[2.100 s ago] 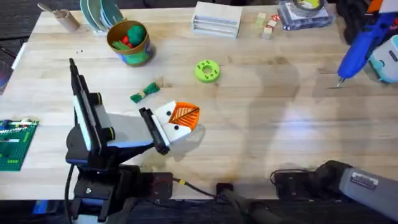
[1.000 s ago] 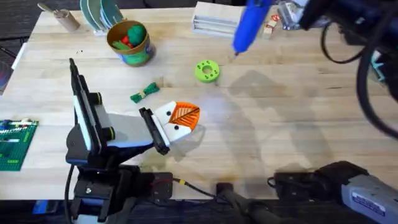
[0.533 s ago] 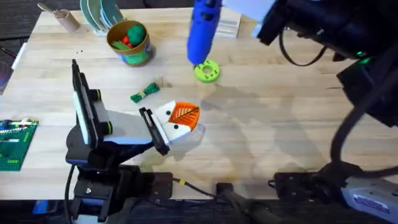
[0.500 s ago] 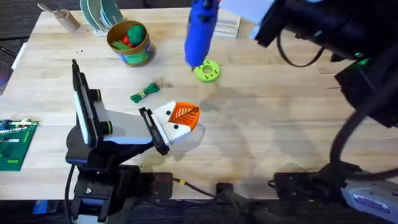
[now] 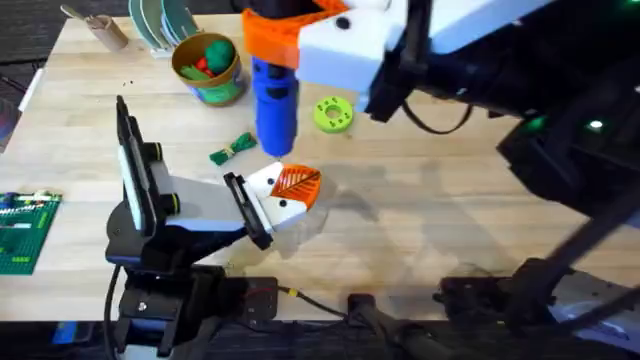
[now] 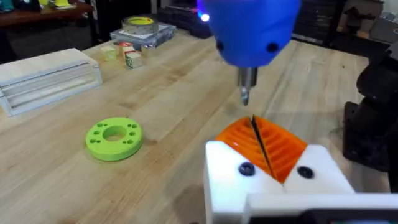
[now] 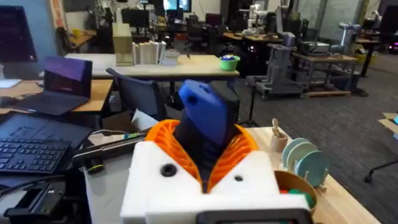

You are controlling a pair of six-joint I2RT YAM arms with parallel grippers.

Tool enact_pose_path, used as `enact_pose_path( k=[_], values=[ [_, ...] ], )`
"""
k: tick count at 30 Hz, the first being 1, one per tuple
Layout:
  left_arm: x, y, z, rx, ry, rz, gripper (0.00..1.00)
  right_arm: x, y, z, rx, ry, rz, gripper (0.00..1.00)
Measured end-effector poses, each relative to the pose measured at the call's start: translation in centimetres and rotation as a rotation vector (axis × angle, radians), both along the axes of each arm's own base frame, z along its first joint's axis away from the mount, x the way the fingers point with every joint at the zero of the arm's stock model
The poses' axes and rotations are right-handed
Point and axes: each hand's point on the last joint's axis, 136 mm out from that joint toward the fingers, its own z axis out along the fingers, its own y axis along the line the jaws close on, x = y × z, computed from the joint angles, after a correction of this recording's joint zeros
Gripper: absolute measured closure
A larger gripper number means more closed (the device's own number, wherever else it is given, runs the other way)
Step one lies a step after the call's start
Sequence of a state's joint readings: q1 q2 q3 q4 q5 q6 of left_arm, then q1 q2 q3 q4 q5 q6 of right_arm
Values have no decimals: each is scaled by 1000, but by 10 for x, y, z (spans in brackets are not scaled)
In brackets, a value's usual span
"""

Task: Pick up the gripper from the table and insert it into the empty holder that is missing its gripper. Then pick up a screw, insert it into the mounting hole, and use the screwdriver to tighten it. Finally, clean up the table by picking up the vegetable and placing it into the bucket.

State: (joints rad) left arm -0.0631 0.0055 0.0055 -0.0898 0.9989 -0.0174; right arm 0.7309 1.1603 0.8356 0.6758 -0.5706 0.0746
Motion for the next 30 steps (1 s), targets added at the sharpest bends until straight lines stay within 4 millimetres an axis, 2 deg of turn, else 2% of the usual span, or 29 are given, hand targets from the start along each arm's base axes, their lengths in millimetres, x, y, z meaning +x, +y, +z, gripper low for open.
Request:
enact_pose_path(
  k=[9,30],
  values=[
    [0,0,0,-1,2,0,984,-8,21,-14,-17,18,53,970],
    [0,0,0,-3,6,0,984,-2,31,-32,-52,56,60,970]
  ],
)
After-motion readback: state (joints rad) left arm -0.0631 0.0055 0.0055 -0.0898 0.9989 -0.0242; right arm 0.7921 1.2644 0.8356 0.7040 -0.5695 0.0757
